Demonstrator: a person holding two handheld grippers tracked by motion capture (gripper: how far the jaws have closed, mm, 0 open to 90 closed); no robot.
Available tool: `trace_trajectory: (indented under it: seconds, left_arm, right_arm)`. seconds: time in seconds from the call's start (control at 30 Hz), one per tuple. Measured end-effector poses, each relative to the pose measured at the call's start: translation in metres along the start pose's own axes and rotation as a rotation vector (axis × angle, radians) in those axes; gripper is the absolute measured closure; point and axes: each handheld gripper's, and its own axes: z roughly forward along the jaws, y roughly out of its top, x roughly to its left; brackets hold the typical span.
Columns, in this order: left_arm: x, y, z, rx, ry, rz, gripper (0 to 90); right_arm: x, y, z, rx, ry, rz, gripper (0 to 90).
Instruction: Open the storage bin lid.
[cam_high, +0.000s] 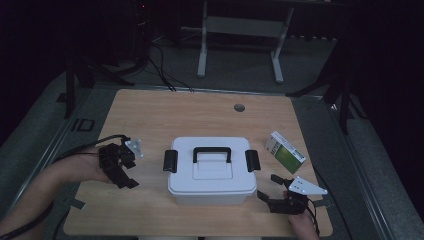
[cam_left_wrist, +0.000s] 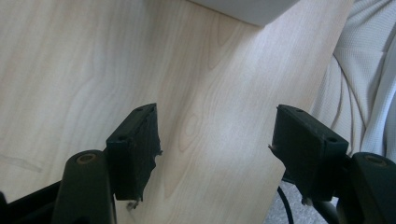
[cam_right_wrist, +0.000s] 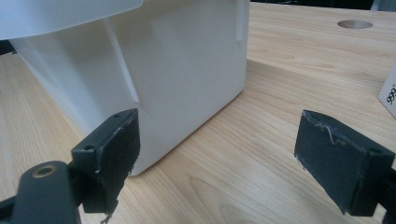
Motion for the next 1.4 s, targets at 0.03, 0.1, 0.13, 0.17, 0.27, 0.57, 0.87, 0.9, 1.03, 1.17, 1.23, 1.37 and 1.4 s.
trace_trajectory:
  seconds: [0.03,0.1,0.13,0.17,0.27,0.57,0.87,0.9,1.03,1.17,1.23,1.37,1.4]
  left_arm:
    - [0.000,0.000,0.000,0.000,0.000,0.000,31.9]
    - [0.000,0.004,-0.003,0.005,0.002,0.005,31.8]
    - [0.000,0.006,-0.004,0.011,0.001,0.011,31.8]
    - [-0.001,0.009,-0.007,0.019,0.002,0.020,32.7]
    - [-0.002,0.013,-0.009,0.022,-0.004,0.030,32.7]
    - [-0.008,0.037,-0.021,0.036,-0.007,0.081,32.7]
    - [-0.013,0.057,-0.029,0.035,-0.004,0.117,32.7]
    - [-0.013,0.060,-0.030,0.037,-0.007,0.124,32.7]
    - [-0.013,0.069,-0.030,0.043,-0.011,0.143,32.7]
    - [-0.012,0.082,-0.028,0.057,-0.012,0.158,32.7]
    - [-0.012,0.086,-0.027,0.061,-0.005,0.160,32.7]
    - [-0.011,0.097,-0.024,0.056,-0.012,0.173,32.7]
    - [-0.011,0.100,-0.023,0.059,-0.010,0.179,32.7]
  right_arm:
    - [0.000,0.000,0.000,0.000,0.000,0.000,13.9]
    - [0.000,0.000,0.000,0.001,0.002,-0.001,13.9]
    - [0.000,0.000,0.000,0.001,0.002,-0.001,13.9]
    - [0.000,0.000,0.000,0.001,0.004,-0.002,13.9]
    - [0.000,0.000,0.000,0.002,0.007,-0.004,13.9]
    - [0.000,-0.001,0.001,0.004,0.009,-0.002,13.9]
    - [0.001,-0.001,0.001,0.004,0.013,0.002,13.9]
    - [0.001,-0.001,0.000,0.003,0.014,0.003,13.9]
    - [0.001,-0.001,0.001,0.006,0.016,0.003,13.9]
    - [0.001,-0.002,0.001,0.007,0.021,0.003,13.9]
    - [0.000,-0.002,0.001,0.008,0.021,0.002,13.9]
    - [0.001,-0.002,0.001,0.010,0.025,-0.001,13.9]
    - [0.001,-0.002,0.001,0.011,0.026,0.000,13.9]
